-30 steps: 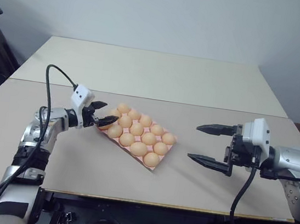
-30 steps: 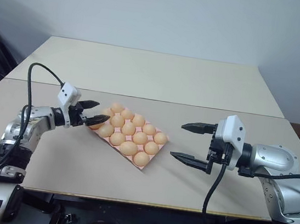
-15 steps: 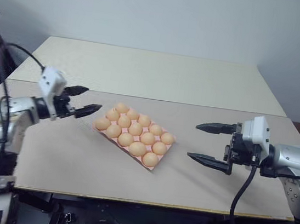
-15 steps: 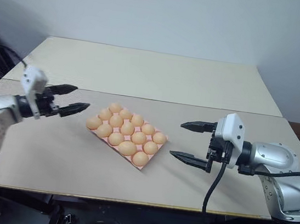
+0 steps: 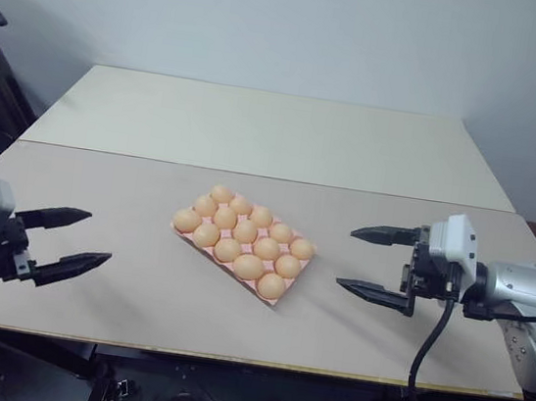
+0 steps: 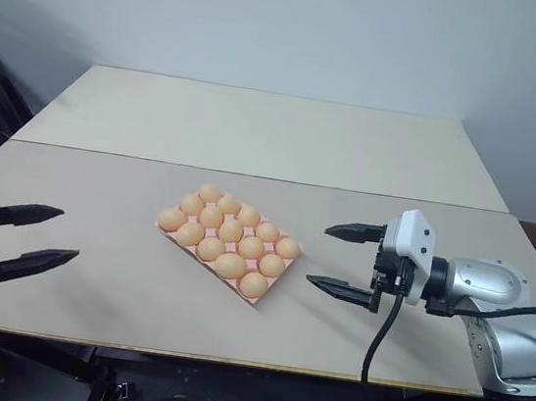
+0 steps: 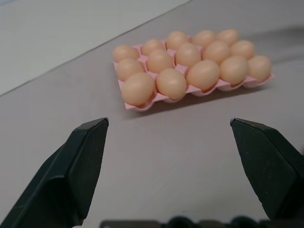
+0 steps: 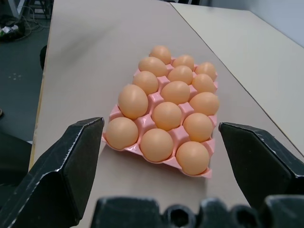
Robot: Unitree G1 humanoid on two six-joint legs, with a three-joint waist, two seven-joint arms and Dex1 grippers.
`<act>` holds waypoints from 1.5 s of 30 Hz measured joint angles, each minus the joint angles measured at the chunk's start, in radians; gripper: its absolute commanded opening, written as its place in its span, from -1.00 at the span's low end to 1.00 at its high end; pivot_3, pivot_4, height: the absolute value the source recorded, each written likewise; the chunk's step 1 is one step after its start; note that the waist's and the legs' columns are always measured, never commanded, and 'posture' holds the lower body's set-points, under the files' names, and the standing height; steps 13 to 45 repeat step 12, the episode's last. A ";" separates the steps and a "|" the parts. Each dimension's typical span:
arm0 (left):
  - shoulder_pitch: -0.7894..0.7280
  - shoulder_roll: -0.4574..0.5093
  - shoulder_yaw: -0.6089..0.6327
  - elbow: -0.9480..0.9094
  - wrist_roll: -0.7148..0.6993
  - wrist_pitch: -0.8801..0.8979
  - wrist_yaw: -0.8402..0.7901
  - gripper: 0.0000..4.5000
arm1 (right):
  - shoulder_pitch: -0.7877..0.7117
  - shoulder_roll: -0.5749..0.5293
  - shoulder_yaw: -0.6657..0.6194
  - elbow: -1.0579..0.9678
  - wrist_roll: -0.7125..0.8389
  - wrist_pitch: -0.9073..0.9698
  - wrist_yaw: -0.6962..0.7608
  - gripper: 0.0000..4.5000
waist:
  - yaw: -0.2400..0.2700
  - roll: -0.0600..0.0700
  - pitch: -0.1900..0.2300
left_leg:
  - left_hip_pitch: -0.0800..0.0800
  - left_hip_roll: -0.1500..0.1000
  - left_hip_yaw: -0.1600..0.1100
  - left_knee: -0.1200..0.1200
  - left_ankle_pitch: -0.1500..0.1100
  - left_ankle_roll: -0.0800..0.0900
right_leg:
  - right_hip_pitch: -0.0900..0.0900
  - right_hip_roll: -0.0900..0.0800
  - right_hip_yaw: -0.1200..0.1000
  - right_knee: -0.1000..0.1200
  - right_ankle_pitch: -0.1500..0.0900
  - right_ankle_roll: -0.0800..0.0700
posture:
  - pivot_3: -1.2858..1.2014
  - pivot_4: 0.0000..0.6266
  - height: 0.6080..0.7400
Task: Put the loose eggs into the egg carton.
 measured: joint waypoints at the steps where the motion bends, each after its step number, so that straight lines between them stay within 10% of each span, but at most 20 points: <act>1: 0.012 0.000 0.013 -0.023 -0.006 0.006 0.002 0.99 | 0.000 0.001 0.005 0.001 0.000 -0.001 0.000 1.00 | 0.001 0.000 0.000 | 0.000 0.000 0.000 0.000 0.000 0.000 | 0.000 0.000 0.000 0.000 0.000 0.000 | 0.03 -0.52 1.00; 45: 0.036 -0.005 0.036 -0.075 -0.041 0.028 0.061 0.99 | -0.028 0.003 0.025 0.037 0.000 -0.005 0.020 1.00 | -0.002 0.000 0.000 | 0.002 0.000 0.001 -0.001 0.000 0.000 | 0.001 0.000 0.001 0.000 0.000 0.000 | 0.03 -0.52 1.00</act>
